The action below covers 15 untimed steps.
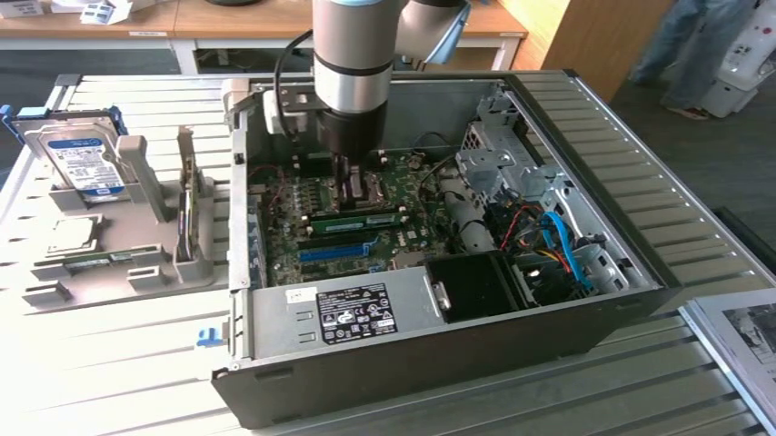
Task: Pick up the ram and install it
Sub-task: 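Press down the ram until it locks into place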
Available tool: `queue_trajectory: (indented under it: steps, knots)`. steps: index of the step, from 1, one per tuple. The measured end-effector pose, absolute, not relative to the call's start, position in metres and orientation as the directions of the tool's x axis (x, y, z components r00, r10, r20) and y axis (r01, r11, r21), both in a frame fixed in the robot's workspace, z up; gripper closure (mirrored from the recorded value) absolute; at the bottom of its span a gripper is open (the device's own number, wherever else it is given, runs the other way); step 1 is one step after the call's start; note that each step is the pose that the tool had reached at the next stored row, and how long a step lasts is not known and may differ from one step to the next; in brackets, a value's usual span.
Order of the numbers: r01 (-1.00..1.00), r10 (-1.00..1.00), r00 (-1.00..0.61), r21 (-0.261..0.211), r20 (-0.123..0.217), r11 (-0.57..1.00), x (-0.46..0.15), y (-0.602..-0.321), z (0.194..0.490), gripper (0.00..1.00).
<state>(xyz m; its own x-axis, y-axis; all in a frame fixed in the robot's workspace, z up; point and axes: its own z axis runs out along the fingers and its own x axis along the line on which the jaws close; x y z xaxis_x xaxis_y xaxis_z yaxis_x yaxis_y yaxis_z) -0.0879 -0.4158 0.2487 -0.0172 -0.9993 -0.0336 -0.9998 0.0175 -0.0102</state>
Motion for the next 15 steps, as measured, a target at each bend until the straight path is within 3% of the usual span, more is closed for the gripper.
queue_trajectory:
  steps: [15]
  knots:
    - [-1.000,-0.999,-0.017,-0.010,-0.034,0.018,-0.088,-0.416,0.280,0.90]
